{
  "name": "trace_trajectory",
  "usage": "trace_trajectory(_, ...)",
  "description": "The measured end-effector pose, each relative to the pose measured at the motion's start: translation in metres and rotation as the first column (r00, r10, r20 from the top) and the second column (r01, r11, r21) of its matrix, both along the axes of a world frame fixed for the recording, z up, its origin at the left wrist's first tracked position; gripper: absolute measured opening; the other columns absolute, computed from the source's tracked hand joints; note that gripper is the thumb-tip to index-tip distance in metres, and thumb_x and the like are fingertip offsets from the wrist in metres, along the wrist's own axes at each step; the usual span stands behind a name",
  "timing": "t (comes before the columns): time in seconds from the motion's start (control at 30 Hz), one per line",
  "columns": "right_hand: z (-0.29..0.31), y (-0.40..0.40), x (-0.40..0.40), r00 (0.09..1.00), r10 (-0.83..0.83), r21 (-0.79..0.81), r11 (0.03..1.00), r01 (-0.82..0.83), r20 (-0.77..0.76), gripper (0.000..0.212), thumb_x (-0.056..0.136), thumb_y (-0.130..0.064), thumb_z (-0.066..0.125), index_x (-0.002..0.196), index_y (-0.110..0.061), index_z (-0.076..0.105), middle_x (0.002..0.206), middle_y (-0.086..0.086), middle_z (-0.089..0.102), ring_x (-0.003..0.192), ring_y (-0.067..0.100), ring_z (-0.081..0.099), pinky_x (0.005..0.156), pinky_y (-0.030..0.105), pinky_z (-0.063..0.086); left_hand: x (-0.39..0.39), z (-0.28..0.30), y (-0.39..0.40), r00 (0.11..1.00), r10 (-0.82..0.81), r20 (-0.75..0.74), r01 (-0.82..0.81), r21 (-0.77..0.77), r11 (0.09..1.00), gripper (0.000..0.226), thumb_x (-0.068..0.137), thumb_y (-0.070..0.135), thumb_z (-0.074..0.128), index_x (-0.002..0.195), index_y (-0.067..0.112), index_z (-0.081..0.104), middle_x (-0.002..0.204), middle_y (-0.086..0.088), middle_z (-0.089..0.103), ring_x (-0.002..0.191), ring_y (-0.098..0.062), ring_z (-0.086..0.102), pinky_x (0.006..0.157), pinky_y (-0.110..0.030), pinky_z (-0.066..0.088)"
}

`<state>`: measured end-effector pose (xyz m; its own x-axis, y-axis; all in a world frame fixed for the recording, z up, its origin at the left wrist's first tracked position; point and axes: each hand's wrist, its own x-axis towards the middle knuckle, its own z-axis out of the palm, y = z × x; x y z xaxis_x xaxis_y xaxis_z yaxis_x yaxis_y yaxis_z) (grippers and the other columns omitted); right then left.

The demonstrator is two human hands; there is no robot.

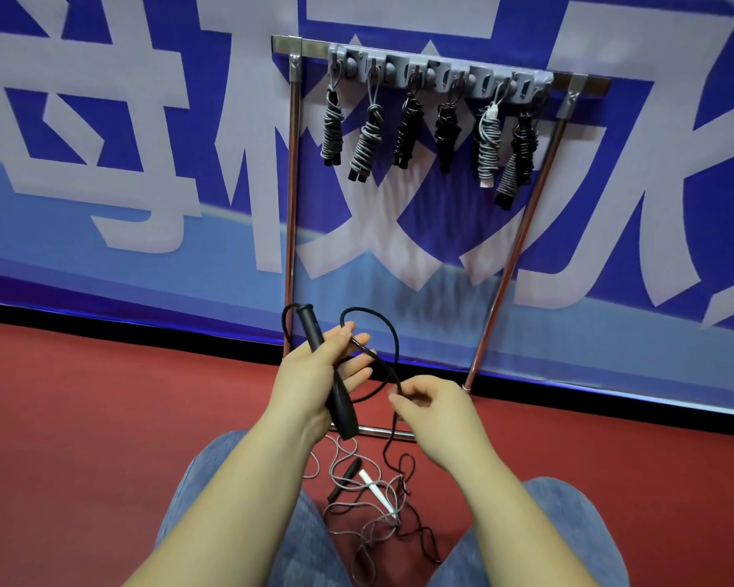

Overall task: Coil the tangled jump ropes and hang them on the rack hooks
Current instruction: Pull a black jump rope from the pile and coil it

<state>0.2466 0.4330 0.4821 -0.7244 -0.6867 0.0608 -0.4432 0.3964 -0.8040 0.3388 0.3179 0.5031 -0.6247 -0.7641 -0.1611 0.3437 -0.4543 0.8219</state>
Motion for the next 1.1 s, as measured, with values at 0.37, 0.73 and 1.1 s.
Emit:
trace_trajectory(0.37,0.037,0.001,0.003,0.431,0.320,-0.513,0.716,0.472,0.844,0.011,0.094,-0.012,0.052,0.090,-0.006,0.060,0.072,0.008,0.072,0.069,0.017,0.072,0.056,0.023,0.057,-0.001,-0.012,0.011,0.925,-0.183,0.332,0.317,-0.411,0.855,0.010,0.089,0.020,0.066,0.087,0.024,0.075,0.093,-0.009,0.068,0.088,-0.019,0.055,0.090,-0.043,0.048)
trace_trajectory(0.73,0.014,0.001,-0.001,0.868,0.098,-0.246,0.969,0.029,0.486,0.022,0.086,-0.010,0.066,0.108,-0.012,0.066,0.094,0.001,0.071,0.083,0.009,0.067,0.079,0.022,0.050,-0.004,-0.013,0.006,0.977,-0.053,0.204,0.104,-0.244,0.964,0.011,0.092,0.016,0.061,0.099,0.008,0.064,0.077,-0.004,0.074,0.067,-0.017,0.071,0.065,-0.031,0.057)
trace_trajectory(1.1,-0.012,-0.002,-0.009,0.997,0.011,0.133,0.991,-0.001,-0.078,0.014,0.088,-0.027,0.063,0.075,-0.023,0.064,0.073,-0.002,0.066,0.069,0.017,0.060,0.070,0.030,0.049,-0.002,0.004,-0.003,0.997,-0.024,-0.079,0.034,0.119,0.992,0.010,0.094,0.017,0.056,0.095,0.011,0.064,0.078,-0.003,0.074,0.067,-0.013,0.072,0.062,-0.026,0.059)
